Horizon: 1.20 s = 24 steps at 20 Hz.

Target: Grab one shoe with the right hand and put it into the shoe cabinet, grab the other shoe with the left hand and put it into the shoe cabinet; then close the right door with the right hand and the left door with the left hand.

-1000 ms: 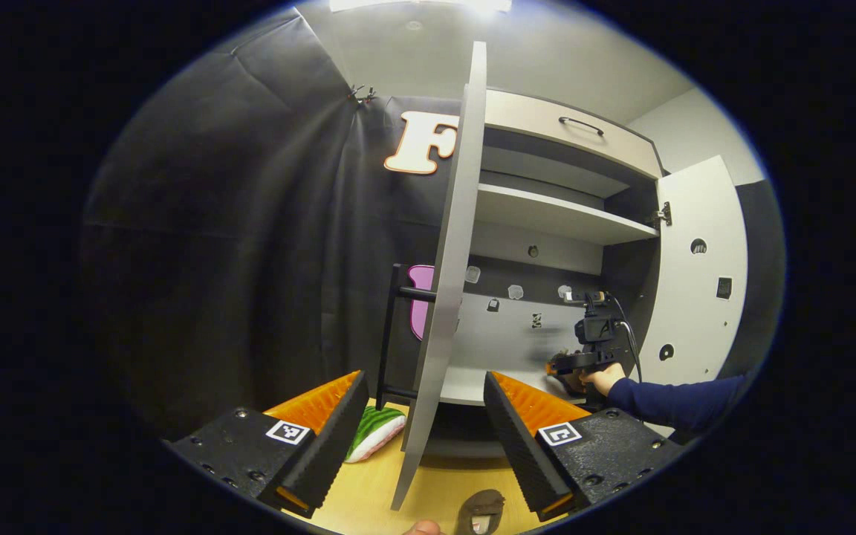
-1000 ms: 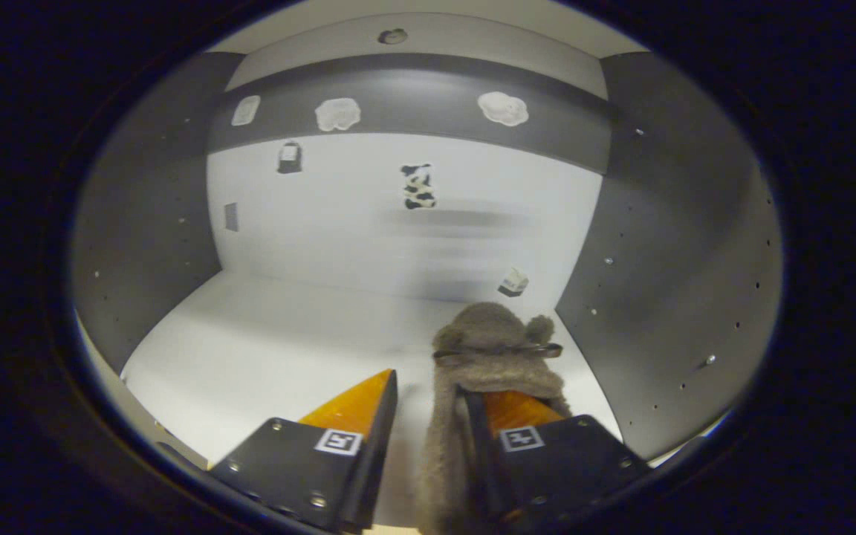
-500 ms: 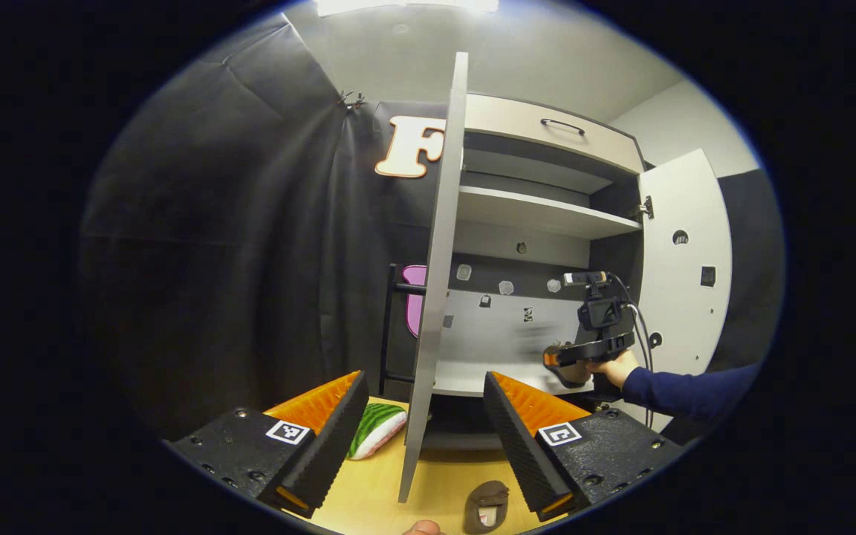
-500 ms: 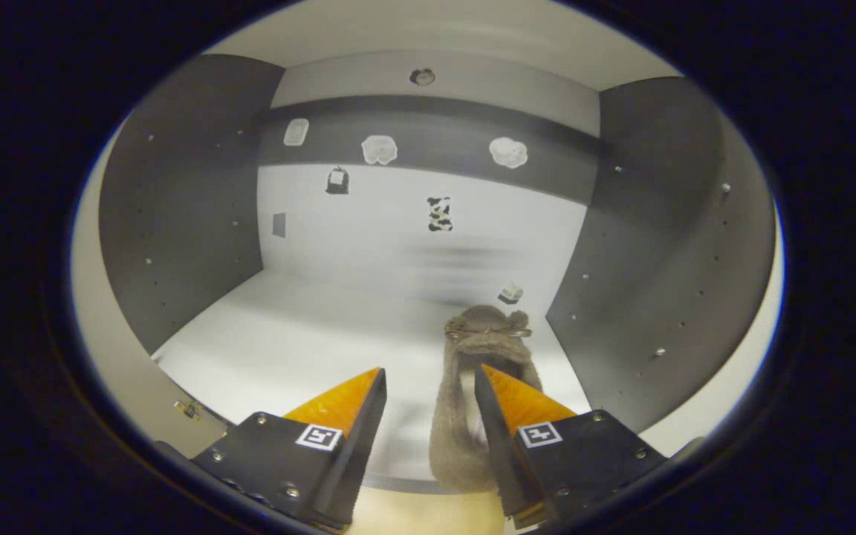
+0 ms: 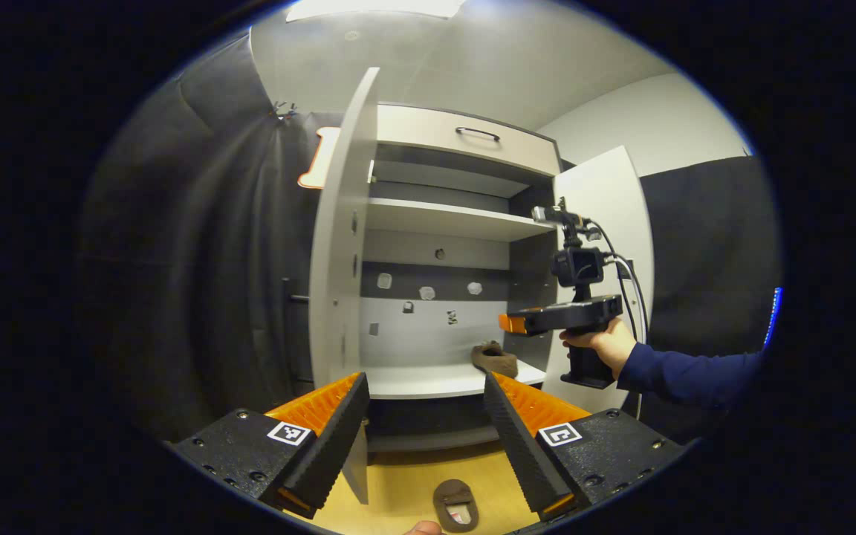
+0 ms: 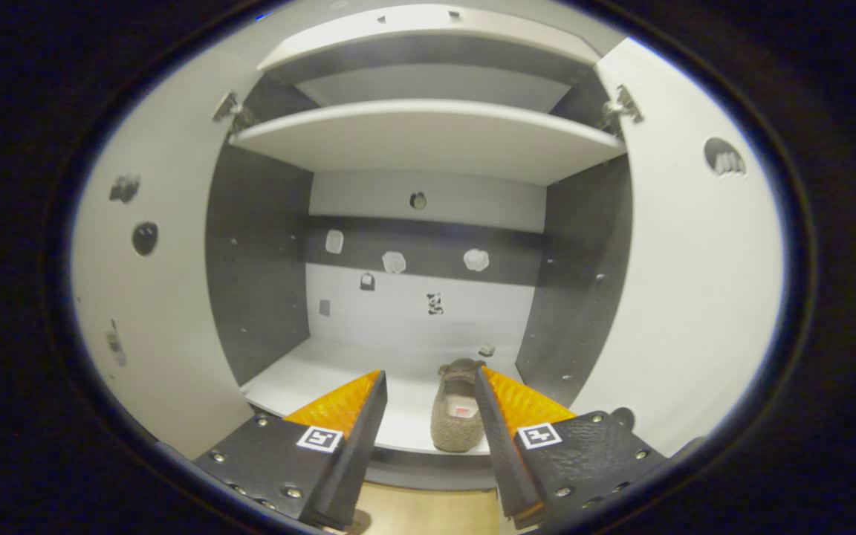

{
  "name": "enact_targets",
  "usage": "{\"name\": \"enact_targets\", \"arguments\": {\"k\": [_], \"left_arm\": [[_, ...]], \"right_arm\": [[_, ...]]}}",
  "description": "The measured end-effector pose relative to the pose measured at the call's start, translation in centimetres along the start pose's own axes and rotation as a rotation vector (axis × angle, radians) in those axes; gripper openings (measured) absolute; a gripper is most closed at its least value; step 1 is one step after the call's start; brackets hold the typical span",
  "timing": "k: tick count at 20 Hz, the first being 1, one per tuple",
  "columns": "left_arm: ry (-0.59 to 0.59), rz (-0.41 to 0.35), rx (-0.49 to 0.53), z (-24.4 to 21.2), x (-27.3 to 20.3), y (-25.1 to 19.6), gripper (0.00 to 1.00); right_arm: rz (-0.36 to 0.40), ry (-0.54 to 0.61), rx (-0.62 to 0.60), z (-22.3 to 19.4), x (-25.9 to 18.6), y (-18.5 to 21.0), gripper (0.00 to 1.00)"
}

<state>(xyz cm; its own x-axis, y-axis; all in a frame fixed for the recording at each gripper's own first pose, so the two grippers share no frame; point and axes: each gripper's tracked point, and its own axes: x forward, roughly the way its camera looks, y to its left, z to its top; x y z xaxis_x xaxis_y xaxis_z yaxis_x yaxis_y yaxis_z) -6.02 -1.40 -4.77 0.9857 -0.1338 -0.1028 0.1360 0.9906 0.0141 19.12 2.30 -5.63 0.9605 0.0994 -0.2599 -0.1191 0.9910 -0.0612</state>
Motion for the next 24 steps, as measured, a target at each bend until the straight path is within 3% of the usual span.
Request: {"name": "enact_targets", "arguments": {"k": [5,9,10,16,24], "left_arm": [[0.112,-0.061,-0.015,-4.6,2.7,-1.1,0.96],[0.297,-0.124,-0.045,-12.3,5.0,-1.6,0.93],[0.338,-0.128,-0.041,-14.5,5.5,-1.4,0.96],[0.594,-0.133,0.011,-27.0,6.5,0.2,0.97],[0.959,-0.156,-0.042,-41.4,3.8,-0.1,0.95]], "right_arm": [[-0.006,-0.103,-0.026,4.8,-7.8,-0.6,0.69],[-0.019,-0.151,0.047,7.1,-13.0,-1.6,0.71],[-0.027,-0.160,0.063,7.6,-14.1,-2.1,0.69],[-0.135,-0.233,0.045,10.4,-19.7,-6.1,0.70],[-0.229,-0.240,0.042,11.2,-24.6,-9.5,0.70]]}}
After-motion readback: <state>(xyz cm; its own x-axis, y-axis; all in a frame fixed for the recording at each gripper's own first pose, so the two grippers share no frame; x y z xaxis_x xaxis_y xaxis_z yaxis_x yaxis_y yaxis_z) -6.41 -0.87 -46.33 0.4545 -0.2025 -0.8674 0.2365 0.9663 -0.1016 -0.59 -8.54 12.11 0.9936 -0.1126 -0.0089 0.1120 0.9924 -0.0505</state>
